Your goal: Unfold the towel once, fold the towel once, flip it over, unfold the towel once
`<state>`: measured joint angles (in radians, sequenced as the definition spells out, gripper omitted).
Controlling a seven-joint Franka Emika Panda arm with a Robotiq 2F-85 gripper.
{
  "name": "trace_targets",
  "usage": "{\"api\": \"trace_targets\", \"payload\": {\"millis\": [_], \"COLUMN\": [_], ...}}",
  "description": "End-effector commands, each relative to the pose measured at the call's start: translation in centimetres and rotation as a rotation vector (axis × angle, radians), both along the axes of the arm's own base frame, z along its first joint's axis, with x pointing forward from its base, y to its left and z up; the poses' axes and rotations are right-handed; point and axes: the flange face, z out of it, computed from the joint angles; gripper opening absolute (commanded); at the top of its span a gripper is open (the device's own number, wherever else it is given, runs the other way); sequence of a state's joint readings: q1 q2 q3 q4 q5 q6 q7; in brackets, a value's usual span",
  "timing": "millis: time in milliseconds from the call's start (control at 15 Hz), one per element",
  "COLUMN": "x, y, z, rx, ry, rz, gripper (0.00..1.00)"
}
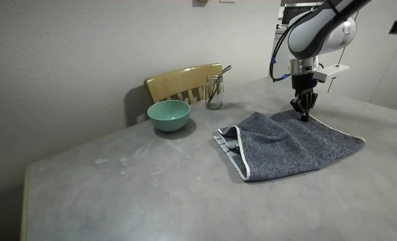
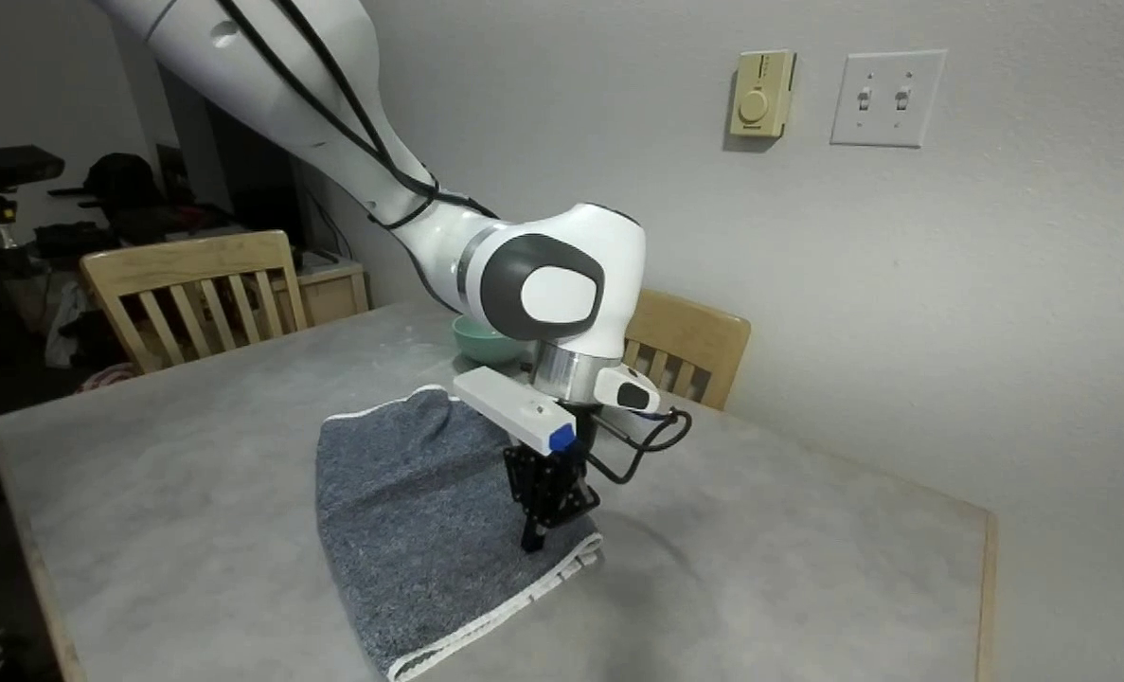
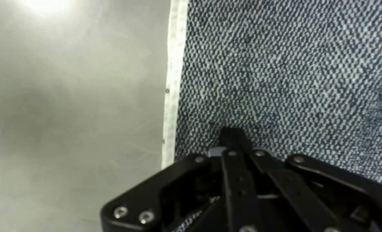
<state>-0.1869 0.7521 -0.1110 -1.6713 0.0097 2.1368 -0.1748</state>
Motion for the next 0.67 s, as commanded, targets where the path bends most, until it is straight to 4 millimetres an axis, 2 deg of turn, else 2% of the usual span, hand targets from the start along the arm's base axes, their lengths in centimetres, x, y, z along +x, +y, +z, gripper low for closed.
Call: {"api": "trace_targets", "payload": {"millis": [0,67,200,600], "x": [-1.1,-1.0,-0.6,1.0], "y": [1.2,2.0,4.1,12.1], "z": [1.4,1.9,3.1,7.8], "rx": [0.034,0.047,0.076,0.145], "ry": [-0.038,-0.042,-0.043,-0.040], "rz": [-0.006,-0.009,-0.016,-0.003], "gripper": [0.26,0.27,0.39,0.82]}}
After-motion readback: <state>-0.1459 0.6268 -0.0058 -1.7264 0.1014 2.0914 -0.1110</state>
